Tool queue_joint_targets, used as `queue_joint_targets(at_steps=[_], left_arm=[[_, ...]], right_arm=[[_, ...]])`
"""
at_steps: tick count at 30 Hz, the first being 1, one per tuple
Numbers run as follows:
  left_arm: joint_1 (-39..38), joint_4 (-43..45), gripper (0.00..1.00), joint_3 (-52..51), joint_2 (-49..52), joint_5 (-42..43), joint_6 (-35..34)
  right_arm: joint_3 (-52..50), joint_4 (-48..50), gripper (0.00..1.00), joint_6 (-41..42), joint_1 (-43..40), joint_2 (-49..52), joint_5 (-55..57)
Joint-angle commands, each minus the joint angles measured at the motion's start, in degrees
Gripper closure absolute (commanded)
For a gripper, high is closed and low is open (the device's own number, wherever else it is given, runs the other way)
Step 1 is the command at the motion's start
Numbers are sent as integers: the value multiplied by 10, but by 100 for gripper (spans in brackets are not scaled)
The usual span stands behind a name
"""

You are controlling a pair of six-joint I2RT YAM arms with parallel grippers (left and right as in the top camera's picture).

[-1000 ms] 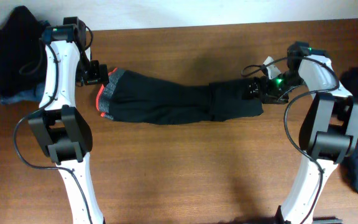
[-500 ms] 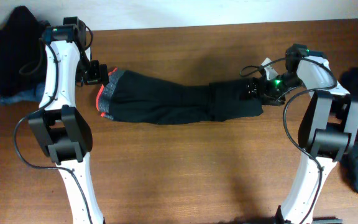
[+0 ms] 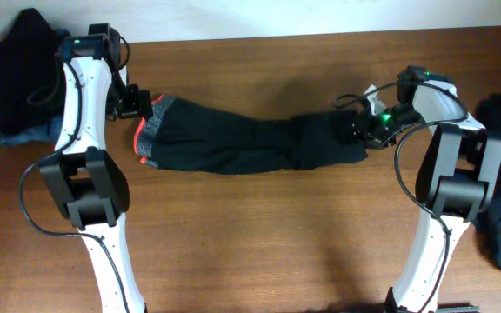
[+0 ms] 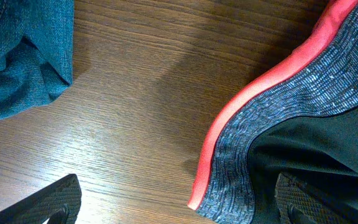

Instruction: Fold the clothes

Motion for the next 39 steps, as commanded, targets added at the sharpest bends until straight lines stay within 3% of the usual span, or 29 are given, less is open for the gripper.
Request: queue_joint_targets(at_steps=[1,4,5,14,24,32,39], left_arm=[[2,1,1,-5,-15,6,-5],[2,1,1,-5,-13,6,-5],[2,1,1,-5,-12,6,-5],[2,2,1,-5,-8,5,-5],[2,4,1,-5,-7,6,-5],[2,10,1,-5,-7,6,-5],[2,14,1,-5,-4,6,-5]], right_arm=[[-6,0,72,16,-1,16,24],[-6,4,93,48,-1,16,56],[-6,5,96,57,-1,16,61],[33,-38,96,79,-28,15,87],[107,-120,96,102,-72,15,205],[182,-183,96,152,-63,15,315],[270,-252,96,181,-31,14,339]])
